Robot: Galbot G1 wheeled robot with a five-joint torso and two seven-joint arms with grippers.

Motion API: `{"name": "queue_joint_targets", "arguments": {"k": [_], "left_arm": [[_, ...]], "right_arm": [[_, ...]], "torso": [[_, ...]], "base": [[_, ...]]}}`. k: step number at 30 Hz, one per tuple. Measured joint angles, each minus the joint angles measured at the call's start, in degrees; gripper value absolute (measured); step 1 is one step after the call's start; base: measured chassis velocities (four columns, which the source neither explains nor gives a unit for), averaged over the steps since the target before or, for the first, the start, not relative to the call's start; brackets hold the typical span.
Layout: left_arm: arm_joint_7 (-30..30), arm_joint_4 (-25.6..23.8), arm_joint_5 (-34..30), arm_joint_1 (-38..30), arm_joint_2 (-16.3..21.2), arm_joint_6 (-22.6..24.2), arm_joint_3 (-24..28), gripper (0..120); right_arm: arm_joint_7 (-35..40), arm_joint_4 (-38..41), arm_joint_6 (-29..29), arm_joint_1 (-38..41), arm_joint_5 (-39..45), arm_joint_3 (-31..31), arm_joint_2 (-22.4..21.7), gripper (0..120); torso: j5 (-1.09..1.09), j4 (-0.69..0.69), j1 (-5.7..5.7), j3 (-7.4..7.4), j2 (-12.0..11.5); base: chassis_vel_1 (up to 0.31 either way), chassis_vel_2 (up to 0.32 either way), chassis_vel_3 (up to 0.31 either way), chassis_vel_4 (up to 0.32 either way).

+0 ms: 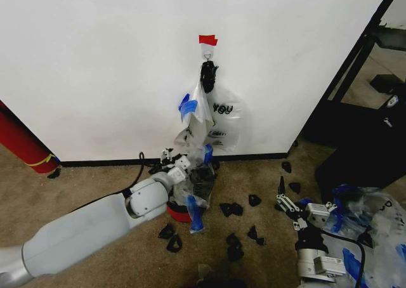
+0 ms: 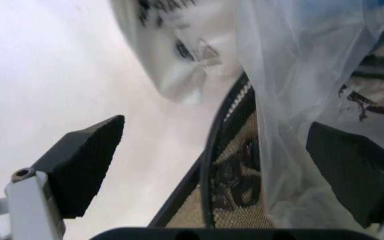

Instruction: Pick up the garbage bag from the wall and place it over the trash bin.

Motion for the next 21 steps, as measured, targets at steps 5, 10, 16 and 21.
{"name": "queue_joint_targets", "arguments": {"k": [5, 10, 16, 21], "left_arm": [[0.13, -2.47, -0.69, 1.62, 2.23, -0.02, -2.14, 100], [0.75, -4.57, -0.70, 7.04, 5.50, -0.02, -8.16, 100], [0.67, -8.85, -2.74, 12.77, 6.69, -0.02, -17.65, 100], [0.34, -14.83, -5.44, 20.23, 7.29, -0.01, -26.91, 100]], "right_arm": [[-0.02, -0.21, -0.66, 0.49, -0.05, -0.50, -0.10, 100], [1.62, -1.13, -5.44, 2.81, 3.84, -3.09, -2.28, 100], [5.34, -2.44, -18.57, 11.13, 17.23, -8.38, -8.38, 100], [5.91, -6.39, -24.72, 18.82, 26.15, -12.93, -13.11, 100]], "torso": [[0.00, 0.00, 0.00, 0.00, 0.00], [0.00, 0.00, 0.00, 0.00, 0.00], [0.00, 0.00, 0.00, 0.00, 0.00], [0.01, 0.00, 0.00, 0.00, 0.00]], "base": [[0.000, 0.000, 0.000, 0.000], [0.000, 0.000, 0.000, 0.000], [0.000, 0.000, 0.000, 0.000], [0.000, 0.000, 0.000, 0.000]]}}
